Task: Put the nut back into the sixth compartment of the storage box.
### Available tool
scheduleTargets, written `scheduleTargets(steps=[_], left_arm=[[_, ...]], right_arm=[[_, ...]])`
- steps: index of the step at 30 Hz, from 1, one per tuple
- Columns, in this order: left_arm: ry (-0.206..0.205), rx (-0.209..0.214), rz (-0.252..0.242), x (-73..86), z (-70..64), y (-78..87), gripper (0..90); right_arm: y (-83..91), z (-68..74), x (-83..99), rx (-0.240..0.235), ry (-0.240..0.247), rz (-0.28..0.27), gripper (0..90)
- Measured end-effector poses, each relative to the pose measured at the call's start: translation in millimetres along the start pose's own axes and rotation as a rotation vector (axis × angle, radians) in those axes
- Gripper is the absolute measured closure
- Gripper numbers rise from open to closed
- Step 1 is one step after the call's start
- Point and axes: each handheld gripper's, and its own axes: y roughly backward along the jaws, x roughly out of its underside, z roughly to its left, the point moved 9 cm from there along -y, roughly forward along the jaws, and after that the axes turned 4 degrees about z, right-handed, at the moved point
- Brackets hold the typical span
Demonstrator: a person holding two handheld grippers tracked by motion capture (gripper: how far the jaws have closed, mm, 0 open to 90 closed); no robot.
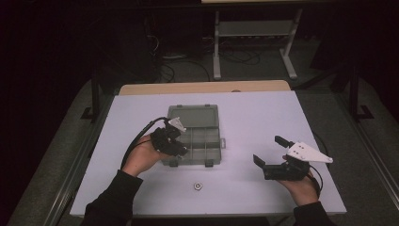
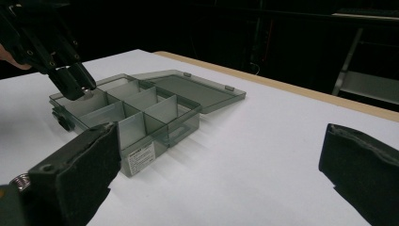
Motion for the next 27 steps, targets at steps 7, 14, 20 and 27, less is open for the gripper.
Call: scheduleTargets(steps=[7,14,20,27], left_arm=[[0.006,-0.015,0.000,-0.2,4.3,-3.7,70.4],[0.004,-0.010,0.018,1.2,4.8,-11.7,70.4],[0.000,-0.007,0.025,1.7,4.7,-14.7,70.4],[0.004,-0.011,-0.013,-0.5,5.0,-10.6,50.9]], right_arm=[[-0.2,0.0,0.2,0.001,0.004,0.002,0.0],[-0.5,0.2,0.3,-0.001,0.001,0.002,0.0],[-0.5,-0.5,0.2,0.000,0.005,0.000,0.0],[-0.2,-0.4,0.2,0.000,0.001,0.001,0.0]])
